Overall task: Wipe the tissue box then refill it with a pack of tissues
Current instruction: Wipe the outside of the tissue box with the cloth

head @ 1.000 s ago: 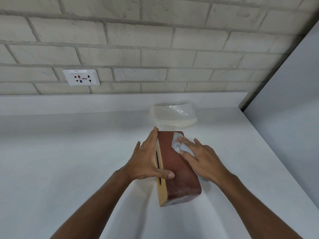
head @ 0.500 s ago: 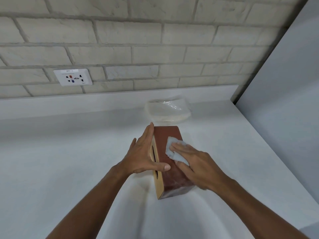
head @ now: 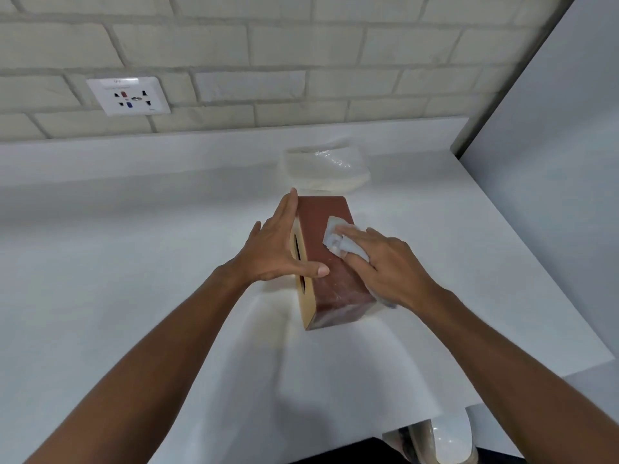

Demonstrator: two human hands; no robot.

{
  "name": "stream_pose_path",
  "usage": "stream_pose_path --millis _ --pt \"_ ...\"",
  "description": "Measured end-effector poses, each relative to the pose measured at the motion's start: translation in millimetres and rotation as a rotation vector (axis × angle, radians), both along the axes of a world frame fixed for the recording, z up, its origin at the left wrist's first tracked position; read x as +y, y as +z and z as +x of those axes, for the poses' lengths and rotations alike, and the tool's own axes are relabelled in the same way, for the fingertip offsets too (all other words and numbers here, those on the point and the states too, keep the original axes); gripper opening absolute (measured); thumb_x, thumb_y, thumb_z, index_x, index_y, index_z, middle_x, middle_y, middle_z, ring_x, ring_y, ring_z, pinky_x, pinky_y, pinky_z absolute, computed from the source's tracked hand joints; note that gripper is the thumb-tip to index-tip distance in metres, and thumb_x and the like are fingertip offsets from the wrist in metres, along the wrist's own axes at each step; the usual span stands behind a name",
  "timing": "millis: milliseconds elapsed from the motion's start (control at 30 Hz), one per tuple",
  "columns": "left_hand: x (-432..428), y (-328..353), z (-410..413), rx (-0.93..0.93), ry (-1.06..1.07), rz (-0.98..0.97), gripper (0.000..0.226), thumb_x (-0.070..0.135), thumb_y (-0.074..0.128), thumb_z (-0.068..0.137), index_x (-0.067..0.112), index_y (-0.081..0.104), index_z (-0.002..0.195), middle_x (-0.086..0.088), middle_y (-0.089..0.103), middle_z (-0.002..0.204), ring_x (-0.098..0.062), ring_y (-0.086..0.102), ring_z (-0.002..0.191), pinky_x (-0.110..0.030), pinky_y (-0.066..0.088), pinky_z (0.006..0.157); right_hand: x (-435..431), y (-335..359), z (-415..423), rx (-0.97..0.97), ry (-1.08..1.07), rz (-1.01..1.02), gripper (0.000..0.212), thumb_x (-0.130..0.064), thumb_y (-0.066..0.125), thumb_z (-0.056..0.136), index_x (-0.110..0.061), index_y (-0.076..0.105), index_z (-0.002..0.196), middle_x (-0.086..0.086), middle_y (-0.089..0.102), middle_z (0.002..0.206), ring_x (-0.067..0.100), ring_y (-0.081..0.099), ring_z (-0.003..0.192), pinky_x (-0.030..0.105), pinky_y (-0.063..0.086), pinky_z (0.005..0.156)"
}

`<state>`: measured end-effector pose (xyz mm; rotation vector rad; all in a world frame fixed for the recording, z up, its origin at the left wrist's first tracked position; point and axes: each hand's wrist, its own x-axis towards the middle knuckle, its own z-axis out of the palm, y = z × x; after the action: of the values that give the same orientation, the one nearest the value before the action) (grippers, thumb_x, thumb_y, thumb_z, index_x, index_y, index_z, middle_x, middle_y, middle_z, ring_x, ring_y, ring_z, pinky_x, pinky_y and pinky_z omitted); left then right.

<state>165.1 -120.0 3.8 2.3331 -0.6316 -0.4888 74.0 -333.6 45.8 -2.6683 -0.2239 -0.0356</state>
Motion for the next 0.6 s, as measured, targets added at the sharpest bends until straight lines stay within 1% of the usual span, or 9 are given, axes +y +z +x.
stream_pose_path --millis 33,100,167,233,300,367,400,500,600 --pt "0 0 0 0.001 -0.005 -0.002 0.157 0.093 0.063 0.048 0.029 -0.026 0.161 0.010 -0.021 0.172 -0.014 -0.007 0.161 -0.059 0.000 0.128 1 0 11 0.010 -0.023 -0.011 0.041 -0.031 0.045 0.104 -0.023 0.049 0.143 0.001 0.057 0.140 0.027 0.055 0.123 0.033 0.039 0.099" --pt "0 1 1 -0.003 -0.008 -0.002 0.158 0.093 0.063 0.047 0.028 -0.026 0.160 0.009 -0.021 0.172 -0.014 -0.007 0.161 -0.059 0.001 0.128 5 1 33 -0.011 -0.055 -0.019 0.038 -0.031 0.044 0.103 -0.024 0.052 0.140 0.007 0.065 0.125 0.030 0.060 0.109 0.033 0.040 0.083" --pt "0 2 1 -0.004 -0.003 0.007 0.158 0.093 0.063 0.047 0.028 -0.026 0.161 0.009 -0.020 0.172 -0.016 -0.006 0.161 -0.059 0.001 0.128 7 4 41 -0.047 -0.056 -0.018 0.033 -0.029 0.046 0.103 -0.024 0.057 0.134 0.006 0.069 0.116 0.029 0.062 0.100 0.029 0.035 0.073" --pt "0 0 2 -0.010 -0.002 0.018 0.157 0.093 0.062 0.047 0.029 -0.025 0.161 0.008 -0.020 0.172 -0.018 -0.005 0.161 -0.060 0.000 0.128 9 2 28 -0.073 -0.035 -0.013 0.031 -0.026 0.048 0.102 -0.023 0.061 0.129 0.001 0.069 0.120 0.025 0.064 0.100 0.028 0.039 0.074" --pt "1 -1 2 -0.028 -0.003 0.033 0.156 0.095 0.061 0.047 0.030 -0.025 0.160 0.008 -0.019 0.172 -0.019 -0.004 0.161 -0.060 -0.001 0.127 9 1 2 -0.121 0.011 -0.008 0.031 -0.025 0.049 0.100 -0.020 0.063 0.127 -0.001 0.068 0.124 0.021 0.064 0.105 0.030 0.048 0.083" --pt "1 -2 3 -0.038 -0.006 0.050 0.156 0.095 0.060 0.048 0.031 -0.026 0.160 0.007 -0.019 0.172 -0.020 -0.004 0.162 -0.060 -0.002 0.127 4 -3 -12 -0.116 0.046 -0.012 0.037 -0.028 0.048 0.098 -0.018 0.061 0.131 -0.002 0.065 0.130 0.017 0.060 0.114 0.030 0.048 0.092" --pt "1 -1 3 -0.038 -0.008 0.053 0.156 0.095 0.060 0.048 0.030 -0.026 0.160 0.007 -0.019 0.172 -0.020 -0.004 0.162 -0.060 -0.002 0.127 2 -4 -9 -0.092 0.048 -0.017 0.038 -0.030 0.046 0.098 -0.019 0.060 0.132 -0.003 0.065 0.130 0.018 0.061 0.114 0.030 0.047 0.091" --pt "0 0 3 -0.037 -0.014 0.063 0.156 0.095 0.060 0.048 0.030 -0.025 0.160 0.007 -0.019 0.173 -0.020 -0.003 0.162 -0.060 -0.001 0.127 4 -1 20 -0.069 0.029 -0.034 0.033 -0.031 0.043 0.101 -0.024 0.060 0.129 -0.004 0.067 0.121 0.023 0.062 0.100 0.030 0.042 0.077" --pt "1 2 3 -0.037 -0.012 0.075 0.156 0.096 0.060 0.047 0.030 -0.026 0.160 0.008 -0.018 0.173 -0.020 -0.002 0.162 -0.059 -0.002 0.127 14 3 36 -0.088 0.004 -0.022 0.033 -0.027 0.046 0.102 -0.023 0.059 0.132 -0.002 0.065 0.129 0.024 0.062 0.107 0.030 0.041 0.082"
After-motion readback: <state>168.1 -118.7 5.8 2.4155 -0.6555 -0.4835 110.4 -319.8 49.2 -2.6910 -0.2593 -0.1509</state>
